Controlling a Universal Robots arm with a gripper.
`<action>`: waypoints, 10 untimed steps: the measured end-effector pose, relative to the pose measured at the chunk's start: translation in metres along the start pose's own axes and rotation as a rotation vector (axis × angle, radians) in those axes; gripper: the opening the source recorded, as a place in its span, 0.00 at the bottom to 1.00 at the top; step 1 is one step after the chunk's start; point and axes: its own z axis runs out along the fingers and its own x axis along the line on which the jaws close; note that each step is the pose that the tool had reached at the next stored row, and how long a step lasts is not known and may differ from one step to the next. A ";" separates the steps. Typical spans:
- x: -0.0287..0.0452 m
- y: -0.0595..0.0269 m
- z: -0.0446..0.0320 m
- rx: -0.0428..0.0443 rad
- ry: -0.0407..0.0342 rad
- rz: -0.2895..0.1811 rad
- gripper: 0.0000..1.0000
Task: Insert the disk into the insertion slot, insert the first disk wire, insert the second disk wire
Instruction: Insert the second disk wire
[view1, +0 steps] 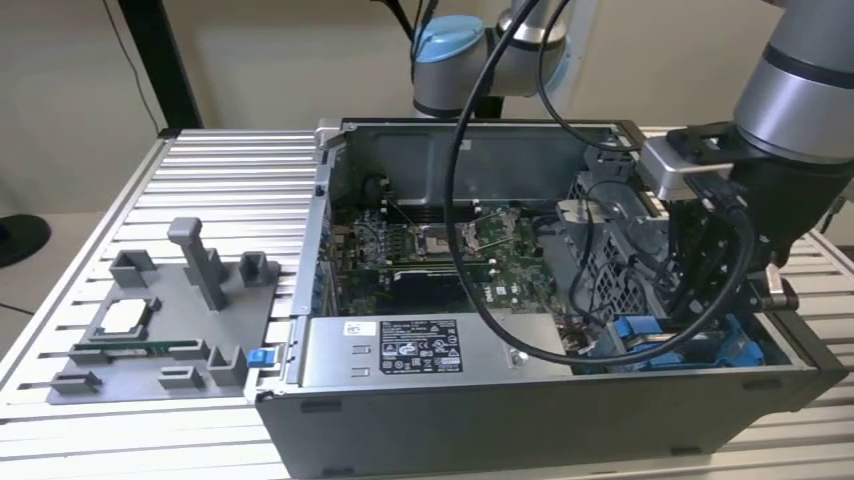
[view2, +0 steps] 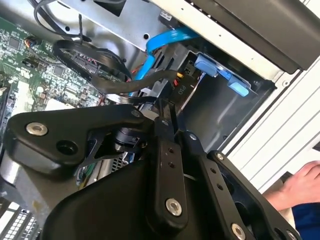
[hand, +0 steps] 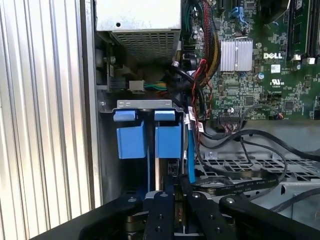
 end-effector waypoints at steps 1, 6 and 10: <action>-0.0001 0.0000 0.0000 0.0005 -0.0007 0.000 1.00; 0.0005 0.0000 -0.0201 -0.0002 -0.0009 0.000 1.00; 0.0007 -0.0007 -0.0387 -0.0001 -0.0001 0.000 1.00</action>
